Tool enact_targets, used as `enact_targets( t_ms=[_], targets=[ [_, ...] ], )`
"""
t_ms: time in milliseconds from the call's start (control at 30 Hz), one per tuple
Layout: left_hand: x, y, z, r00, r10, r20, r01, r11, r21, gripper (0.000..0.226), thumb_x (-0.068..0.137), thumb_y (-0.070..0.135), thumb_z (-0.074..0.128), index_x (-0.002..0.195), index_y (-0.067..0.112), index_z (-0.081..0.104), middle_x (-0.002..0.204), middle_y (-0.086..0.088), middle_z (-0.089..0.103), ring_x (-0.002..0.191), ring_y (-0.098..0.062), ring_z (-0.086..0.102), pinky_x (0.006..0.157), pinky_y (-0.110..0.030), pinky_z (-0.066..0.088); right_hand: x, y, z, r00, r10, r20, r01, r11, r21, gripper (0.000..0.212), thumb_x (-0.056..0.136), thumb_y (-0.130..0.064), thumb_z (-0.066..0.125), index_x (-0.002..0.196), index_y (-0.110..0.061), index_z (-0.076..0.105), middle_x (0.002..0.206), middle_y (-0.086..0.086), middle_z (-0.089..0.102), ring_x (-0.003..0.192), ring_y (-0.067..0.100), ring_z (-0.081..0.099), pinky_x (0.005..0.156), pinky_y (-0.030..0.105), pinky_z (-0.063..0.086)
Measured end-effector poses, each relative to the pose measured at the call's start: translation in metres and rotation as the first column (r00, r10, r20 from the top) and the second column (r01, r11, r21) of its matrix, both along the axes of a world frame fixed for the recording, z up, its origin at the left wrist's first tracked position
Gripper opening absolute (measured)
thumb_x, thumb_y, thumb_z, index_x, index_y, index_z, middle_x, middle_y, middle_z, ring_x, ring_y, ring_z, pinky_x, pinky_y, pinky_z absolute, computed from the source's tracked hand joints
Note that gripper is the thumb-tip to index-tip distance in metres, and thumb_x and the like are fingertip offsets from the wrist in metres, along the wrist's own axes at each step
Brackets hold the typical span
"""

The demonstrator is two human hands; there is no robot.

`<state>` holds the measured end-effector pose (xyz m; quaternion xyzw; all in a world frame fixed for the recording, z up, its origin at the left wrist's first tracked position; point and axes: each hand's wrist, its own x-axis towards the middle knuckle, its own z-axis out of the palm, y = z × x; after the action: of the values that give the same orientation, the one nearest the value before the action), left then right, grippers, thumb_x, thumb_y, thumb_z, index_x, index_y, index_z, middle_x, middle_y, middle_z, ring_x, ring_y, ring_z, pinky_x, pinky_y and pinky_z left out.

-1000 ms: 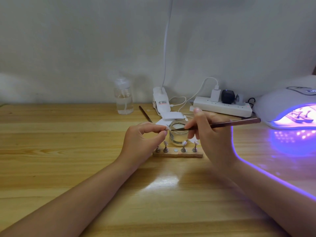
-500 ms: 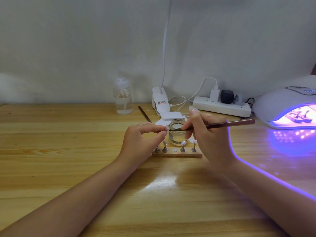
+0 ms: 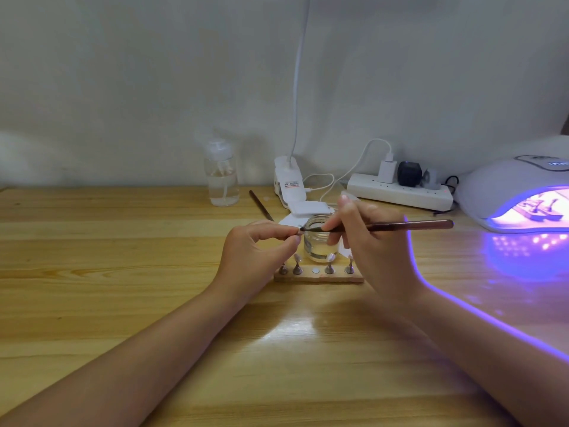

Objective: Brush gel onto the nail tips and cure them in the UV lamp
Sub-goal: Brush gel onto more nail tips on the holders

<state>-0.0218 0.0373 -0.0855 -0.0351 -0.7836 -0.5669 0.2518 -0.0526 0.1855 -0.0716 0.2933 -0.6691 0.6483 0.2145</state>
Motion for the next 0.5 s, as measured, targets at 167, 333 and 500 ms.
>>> enact_targets(
  t_ms=[167, 333, 500],
  targets=[
    [0.0008, -0.0003, 0.0007, 1.000, -0.008, -0.011, 0.008, 1.000, -0.015, 0.022, 0.075, 0.007, 0.071, 0.072, 0.029, 0.070, 0.075, 0.013, 0.068, 0.075, 0.006, 0.061, 0.070, -0.009, 0.046, -0.0024, 0.0023, -0.0010, 1.000, -0.022, -0.012, 0.022, 0.999, -0.041, 0.043, 0.095, -0.007, 0.047, 0.056, -0.009, 0.064, 0.040, -0.006, 0.053, 0.039, 0.003, 0.048, 0.048, 0.008, 0.036],
    [0.0003, -0.0005, 0.0008, 1.000, -0.013, -0.024, 0.012, 1.000, -0.023, 0.023, 0.075, 0.007, 0.071, 0.072, 0.029, 0.070, 0.074, 0.014, 0.067, 0.074, 0.006, 0.061, 0.069, -0.005, 0.044, -0.0018, 0.0000, 0.0011, 0.999, -0.020, -0.030, 0.019, 0.999, -0.040, 0.038, 0.095, -0.015, 0.047, 0.062, -0.011, 0.066, 0.050, 0.000, 0.059, 0.044, 0.002, 0.053, 0.051, 0.009, 0.038],
    [-0.0003, -0.0009, -0.0006, 0.999, -0.010, -0.030, 0.009, 1.000, -0.014, 0.026, 0.074, 0.007, 0.072, 0.070, 0.032, 0.069, 0.070, 0.015, 0.067, 0.073, 0.006, 0.061, 0.069, -0.009, 0.046, 0.0002, -0.0019, 0.0001, 1.000, 0.003, 0.004, -0.003, 0.999, 0.036, 0.034, 0.093, -0.018, 0.047, 0.069, -0.005, 0.068, 0.056, 0.005, 0.062, 0.049, 0.002, 0.056, 0.053, 0.011, 0.041]
  ],
)
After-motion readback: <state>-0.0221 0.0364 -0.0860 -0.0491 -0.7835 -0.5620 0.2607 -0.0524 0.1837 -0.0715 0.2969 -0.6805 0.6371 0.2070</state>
